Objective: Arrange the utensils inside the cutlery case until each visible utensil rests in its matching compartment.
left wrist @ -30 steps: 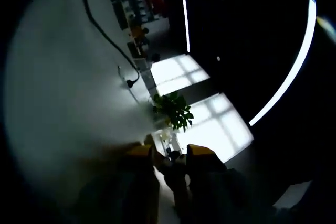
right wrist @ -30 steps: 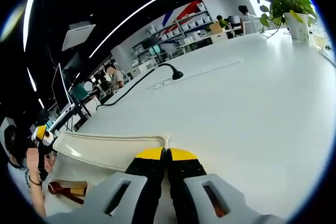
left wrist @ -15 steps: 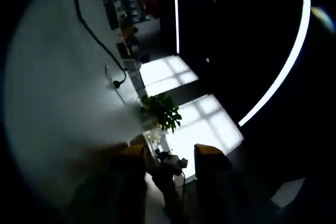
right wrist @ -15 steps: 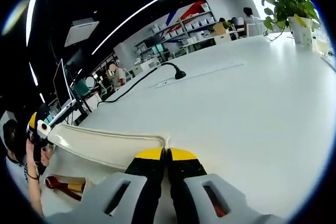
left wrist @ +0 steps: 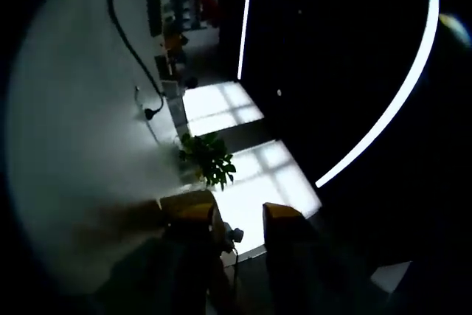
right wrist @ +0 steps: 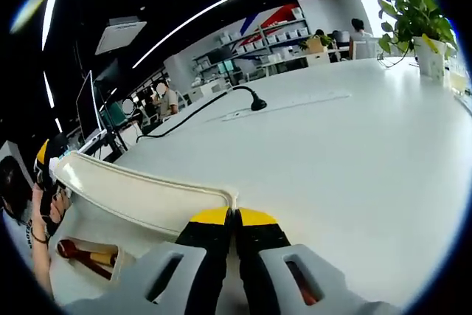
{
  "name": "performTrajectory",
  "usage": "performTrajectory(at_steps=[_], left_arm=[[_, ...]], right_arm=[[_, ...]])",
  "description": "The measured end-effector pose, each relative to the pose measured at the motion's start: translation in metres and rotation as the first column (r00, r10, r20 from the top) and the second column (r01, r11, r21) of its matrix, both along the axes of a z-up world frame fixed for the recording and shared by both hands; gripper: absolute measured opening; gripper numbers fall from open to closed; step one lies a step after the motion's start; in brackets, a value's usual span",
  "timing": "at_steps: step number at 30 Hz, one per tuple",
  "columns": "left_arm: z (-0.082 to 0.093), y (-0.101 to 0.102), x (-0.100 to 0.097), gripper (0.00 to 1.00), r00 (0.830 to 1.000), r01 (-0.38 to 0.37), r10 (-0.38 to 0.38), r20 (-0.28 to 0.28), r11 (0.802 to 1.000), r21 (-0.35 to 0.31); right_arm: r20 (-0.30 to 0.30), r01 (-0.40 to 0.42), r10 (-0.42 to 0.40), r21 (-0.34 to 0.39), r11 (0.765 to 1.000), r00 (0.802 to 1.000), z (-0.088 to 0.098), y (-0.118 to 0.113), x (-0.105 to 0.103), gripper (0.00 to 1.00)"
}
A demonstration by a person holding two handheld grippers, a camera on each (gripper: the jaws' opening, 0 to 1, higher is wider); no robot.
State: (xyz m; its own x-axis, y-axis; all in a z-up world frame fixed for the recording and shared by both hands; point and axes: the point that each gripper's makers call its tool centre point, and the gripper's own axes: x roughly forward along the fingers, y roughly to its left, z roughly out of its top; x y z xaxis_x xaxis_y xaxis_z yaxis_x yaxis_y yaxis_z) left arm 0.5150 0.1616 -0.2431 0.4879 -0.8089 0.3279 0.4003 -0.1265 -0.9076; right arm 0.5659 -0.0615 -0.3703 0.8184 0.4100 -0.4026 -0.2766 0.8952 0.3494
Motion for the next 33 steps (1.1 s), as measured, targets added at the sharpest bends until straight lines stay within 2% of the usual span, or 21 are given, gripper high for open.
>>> performTrajectory(at_steps=[3,6,14,20,24,27,29,33], left_arm=[[0.001,0.002,0.003,0.29,1.000,-0.005,0.005,0.005,1.000,-0.001],[0.007,0.005,0.006,0.37,1.000,-0.014,0.014,0.020,1.000,-0.025],[0.019,0.004,-0.001,0.50,0.998,-0.017,0.020,0.062,0.999,-0.046],[0.020,0.008,0.002,0.62,0.994,-0.074,0.076,0.074,0.997,-0.033],[0.017,0.008,0.003,0.61,0.994,-0.081,0.083,0.065,0.996,-0.025],[0.010,0.011,0.008,0.62,0.992,-0.117,0.115,0.060,0.993,0.021],[0.008,0.013,0.010,0.62,0.992,-0.118,0.117,0.051,0.993,0.021],[0.007,0.012,0.009,0.55,0.994,-0.101,0.101,0.035,0.995,0.004]], right_arm=[[-0.001,0.003,-0.003,0.009,1.000,1.000,0.000,0.000,-0.001,0.00],[-0.002,0.008,-0.008,0.015,1.000,1.000,0.000,0.000,-0.001,0.00],[-0.003,0.010,-0.010,0.026,1.000,1.000,-0.001,0.000,-0.001,0.00],[-0.003,0.012,-0.012,0.028,1.000,1.000,-0.001,0.000,-0.002,0.00],[-0.003,0.012,-0.012,0.028,1.000,1.000,-0.001,0.000,-0.002,0.00],[-0.002,0.010,-0.010,0.027,1.000,1.000,-0.001,0.000,-0.001,0.01],[-0.001,0.005,-0.005,0.025,1.000,1.000,-0.001,0.000,-0.002,0.01],[0.008,-0.016,0.016,-0.011,1.000,1.000,-0.002,0.002,-0.003,0.01]])
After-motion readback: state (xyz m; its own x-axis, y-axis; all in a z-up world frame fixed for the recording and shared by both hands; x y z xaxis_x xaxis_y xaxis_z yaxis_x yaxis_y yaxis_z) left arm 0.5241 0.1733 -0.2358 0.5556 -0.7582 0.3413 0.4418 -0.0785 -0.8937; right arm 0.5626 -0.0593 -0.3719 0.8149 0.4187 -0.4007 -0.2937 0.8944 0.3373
